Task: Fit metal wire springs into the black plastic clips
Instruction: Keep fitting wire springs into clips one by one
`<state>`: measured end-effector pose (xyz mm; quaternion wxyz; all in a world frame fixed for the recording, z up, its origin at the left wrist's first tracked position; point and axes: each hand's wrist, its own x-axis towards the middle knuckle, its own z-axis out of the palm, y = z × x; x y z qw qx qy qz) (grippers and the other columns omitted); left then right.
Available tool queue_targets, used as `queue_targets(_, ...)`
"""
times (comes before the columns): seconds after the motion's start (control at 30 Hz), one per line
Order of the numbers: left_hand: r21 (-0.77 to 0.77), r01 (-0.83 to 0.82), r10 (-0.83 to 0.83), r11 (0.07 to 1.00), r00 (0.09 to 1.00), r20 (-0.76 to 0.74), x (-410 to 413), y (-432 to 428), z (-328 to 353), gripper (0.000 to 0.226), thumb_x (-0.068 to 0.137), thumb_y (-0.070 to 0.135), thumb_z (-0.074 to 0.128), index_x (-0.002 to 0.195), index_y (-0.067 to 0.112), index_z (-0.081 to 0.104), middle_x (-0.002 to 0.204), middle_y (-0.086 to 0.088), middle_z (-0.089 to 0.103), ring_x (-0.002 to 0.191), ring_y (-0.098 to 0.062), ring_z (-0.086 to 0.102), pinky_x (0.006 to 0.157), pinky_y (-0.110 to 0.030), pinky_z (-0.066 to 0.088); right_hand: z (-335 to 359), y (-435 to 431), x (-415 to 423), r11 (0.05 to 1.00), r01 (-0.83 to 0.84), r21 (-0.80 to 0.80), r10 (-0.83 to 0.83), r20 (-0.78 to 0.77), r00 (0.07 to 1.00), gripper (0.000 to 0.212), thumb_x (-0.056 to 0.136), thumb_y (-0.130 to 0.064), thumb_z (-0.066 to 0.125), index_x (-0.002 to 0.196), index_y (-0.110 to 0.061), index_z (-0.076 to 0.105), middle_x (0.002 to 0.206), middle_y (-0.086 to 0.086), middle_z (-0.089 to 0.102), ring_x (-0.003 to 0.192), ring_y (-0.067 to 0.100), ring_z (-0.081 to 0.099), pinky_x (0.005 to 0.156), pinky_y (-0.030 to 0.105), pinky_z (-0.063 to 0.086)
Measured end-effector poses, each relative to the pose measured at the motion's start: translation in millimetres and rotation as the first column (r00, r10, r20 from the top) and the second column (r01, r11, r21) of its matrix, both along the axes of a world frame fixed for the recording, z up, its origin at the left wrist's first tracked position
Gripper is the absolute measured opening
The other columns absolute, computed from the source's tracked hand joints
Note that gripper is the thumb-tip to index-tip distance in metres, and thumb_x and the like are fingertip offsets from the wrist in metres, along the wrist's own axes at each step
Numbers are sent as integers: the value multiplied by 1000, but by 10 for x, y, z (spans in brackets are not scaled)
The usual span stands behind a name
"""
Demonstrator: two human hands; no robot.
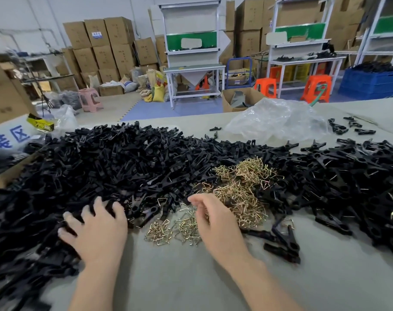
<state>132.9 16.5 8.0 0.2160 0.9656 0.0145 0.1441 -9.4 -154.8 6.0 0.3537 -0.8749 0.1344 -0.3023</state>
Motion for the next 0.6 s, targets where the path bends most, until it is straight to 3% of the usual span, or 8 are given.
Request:
queue_targets(0.07,127,66,-67,990,998,-2,18,-28,-1,46,99,42,42,135,19,59,143,-17,53,138,-36,39,113,-58,18,-68,-7,21,993,-40,-113,31,-80,996,30,104,-17,47,128,-26,63,115,-17,62,101,-4,53,93,13,43)
queue_targets(0.17,144,178,-189,973,980,63,-3,-116,-6,34,97,28,54,123,13,67,120,-20,65,113,-40,57,102,-51,35,-81,-34,18,985,-66,-162,50,-101,994,28,103,-20,47,123,-26,65,112,-15,64,98,-2,52,90,13,39)
queue_targets(0.3,98,289,-297,952,952,78,-60,-218,-5,33,97,22,54,125,8,65,116,-20,61,108,-41,56,94,-51,39,-90,-35,16,979,-82,-186,62,-109,992,26,104,-20,47,120,-27,67,114,-15,66,103,1,55,95,15,37)
queue_targets(0.47,141,157,-159,978,987,6,-72,-199,-6,45,102,37,44,138,14,57,145,-26,45,133,-43,42,113,-50,25,-117,-85,6,987,-88,-135,74,-108,991,26,104,-19,46,118,-27,67,113,-18,63,102,-2,51,93,13,36)
queue_targets(0.53,169,155,-157,973,988,-3,-77,-174,-3,44,102,36,43,136,11,58,144,-28,46,127,-45,48,110,-50,28,-125,-88,4,988,-89,-129,76,-105,992,26,104,-19,46,118,-29,66,113,-20,62,103,-4,50,93,12,36)
queue_targets(0.6,174,198,-208,965,977,42,-80,-156,-1,36,101,28,49,123,5,65,126,-29,55,110,-47,55,99,-53,37,-131,-87,4,987,-88,-132,75,-100,992,26,104,-19,45,117,-29,66,111,-20,61,102,-3,51,94,14,38)
